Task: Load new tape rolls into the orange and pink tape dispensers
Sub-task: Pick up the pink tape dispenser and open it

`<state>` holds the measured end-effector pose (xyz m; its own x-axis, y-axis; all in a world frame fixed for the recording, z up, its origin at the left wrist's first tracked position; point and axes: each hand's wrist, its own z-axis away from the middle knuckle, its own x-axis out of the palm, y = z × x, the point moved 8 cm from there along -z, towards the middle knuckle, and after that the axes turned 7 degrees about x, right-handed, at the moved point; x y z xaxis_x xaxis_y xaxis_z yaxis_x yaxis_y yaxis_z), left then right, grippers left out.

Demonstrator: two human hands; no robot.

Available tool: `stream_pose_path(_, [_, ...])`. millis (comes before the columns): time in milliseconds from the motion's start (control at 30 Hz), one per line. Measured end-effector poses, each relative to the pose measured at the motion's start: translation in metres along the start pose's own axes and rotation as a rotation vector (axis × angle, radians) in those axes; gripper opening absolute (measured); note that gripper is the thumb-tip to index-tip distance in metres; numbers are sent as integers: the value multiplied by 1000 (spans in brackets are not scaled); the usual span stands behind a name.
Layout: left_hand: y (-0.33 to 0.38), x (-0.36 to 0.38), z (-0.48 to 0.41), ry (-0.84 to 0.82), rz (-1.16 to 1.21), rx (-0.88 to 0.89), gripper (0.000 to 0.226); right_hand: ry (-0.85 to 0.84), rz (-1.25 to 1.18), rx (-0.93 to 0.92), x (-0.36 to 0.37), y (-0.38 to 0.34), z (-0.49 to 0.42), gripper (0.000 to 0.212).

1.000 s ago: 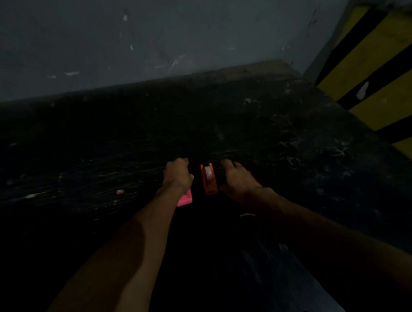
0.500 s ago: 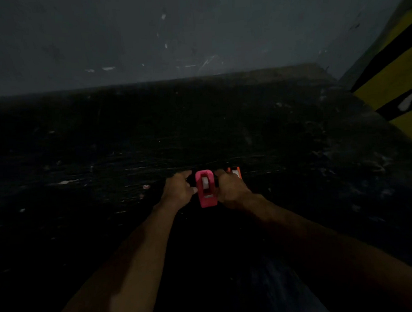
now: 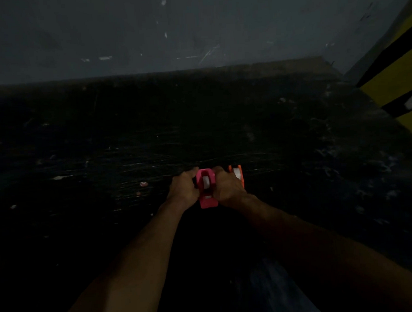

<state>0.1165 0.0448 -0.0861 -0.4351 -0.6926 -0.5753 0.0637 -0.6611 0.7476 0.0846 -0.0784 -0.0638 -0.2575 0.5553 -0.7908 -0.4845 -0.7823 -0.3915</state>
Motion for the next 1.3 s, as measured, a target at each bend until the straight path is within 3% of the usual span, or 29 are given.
stream_pose_path(367, [45,-19,78,11,-67,76,80,38,-199,-141,-46,5,97,45])
stream_pose_path(500, [66,-25,131,62,-126,169,42,49,-234,-183,-51,11,142,42])
stream_pose_path(567, [67,-28,158,94,-116,178,36,49,-241,-213,-46,10,163,42])
stream_pose_path(733, [49,-24,233,170,-86,123,51,22,-229,-290,-12,14,211,46])
stream_pose_path(1033, [-39,32,341,177,-77,-72,69,-176,-221,-241,97,60,285,48])
stream_pose_path(1300, [-79,43,387,183,-123,-107,56,-203,-198,-234,146,63,324,40])
